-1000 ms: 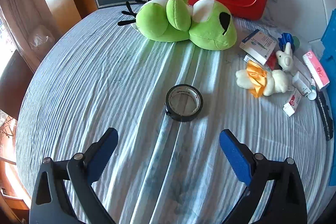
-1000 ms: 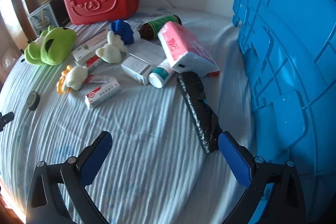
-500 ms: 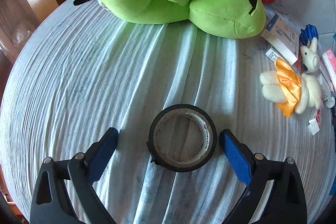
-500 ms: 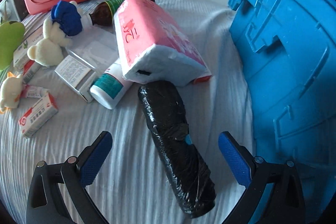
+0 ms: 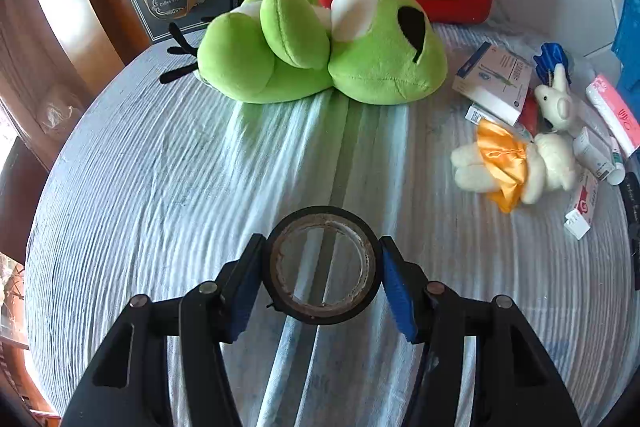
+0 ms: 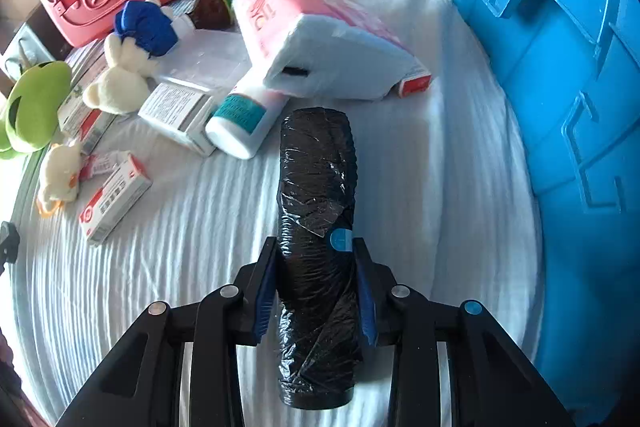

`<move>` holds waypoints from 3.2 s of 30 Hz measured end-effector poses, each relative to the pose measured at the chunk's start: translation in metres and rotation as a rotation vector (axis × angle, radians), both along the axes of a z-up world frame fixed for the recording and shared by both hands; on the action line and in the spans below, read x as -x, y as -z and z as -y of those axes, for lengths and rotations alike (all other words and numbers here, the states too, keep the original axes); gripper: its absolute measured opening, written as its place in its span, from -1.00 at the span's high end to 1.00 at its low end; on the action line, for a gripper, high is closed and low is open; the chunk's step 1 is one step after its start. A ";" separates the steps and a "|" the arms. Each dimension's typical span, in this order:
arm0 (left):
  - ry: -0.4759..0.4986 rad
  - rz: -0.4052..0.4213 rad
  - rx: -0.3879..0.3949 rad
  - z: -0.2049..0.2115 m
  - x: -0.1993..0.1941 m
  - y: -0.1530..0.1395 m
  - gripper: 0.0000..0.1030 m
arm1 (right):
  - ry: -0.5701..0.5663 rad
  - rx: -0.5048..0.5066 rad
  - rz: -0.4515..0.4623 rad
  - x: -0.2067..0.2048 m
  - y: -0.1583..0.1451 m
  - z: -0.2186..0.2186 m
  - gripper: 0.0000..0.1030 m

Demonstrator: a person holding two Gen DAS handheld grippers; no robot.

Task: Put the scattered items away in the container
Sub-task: 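Grasp the black tape roll with left tool while right tool grasps the black-wrapped umbrella, then lift and carry the tape roll and umbrella over the crate with both tools, then lower the tape roll and umbrella into the crate and open both tools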

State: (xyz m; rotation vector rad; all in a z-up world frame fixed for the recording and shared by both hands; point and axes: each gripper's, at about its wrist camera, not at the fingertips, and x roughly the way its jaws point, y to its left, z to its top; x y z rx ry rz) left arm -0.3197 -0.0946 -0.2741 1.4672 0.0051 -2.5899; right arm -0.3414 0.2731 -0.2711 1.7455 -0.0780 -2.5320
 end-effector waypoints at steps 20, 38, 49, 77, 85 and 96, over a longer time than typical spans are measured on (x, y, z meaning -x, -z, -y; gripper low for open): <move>0.099 -0.162 -0.063 -0.062 -0.085 -0.094 -0.08 | -0.217 0.141 -0.165 -0.091 -0.095 0.053 0.34; 0.255 -0.341 -0.098 -0.079 -0.149 -0.178 -0.07 | -0.169 0.086 -0.474 -0.179 -0.231 0.087 0.34; 0.411 -0.459 -0.147 -0.142 -0.155 -0.243 -0.07 | -0.031 0.035 -0.648 -0.226 -0.317 0.034 0.34; 0.669 -0.456 -0.212 -0.556 -0.151 -0.317 -0.07 | 0.158 -0.125 -0.633 -0.223 -0.346 -0.356 0.34; 0.683 -0.200 -0.106 -0.642 -0.115 -0.275 -0.07 | 0.063 -0.127 -0.390 -0.172 -0.300 -0.395 0.34; 0.676 0.005 0.003 -0.664 -0.095 -0.238 -0.07 | -0.060 -0.080 -0.171 -0.149 -0.263 -0.401 0.33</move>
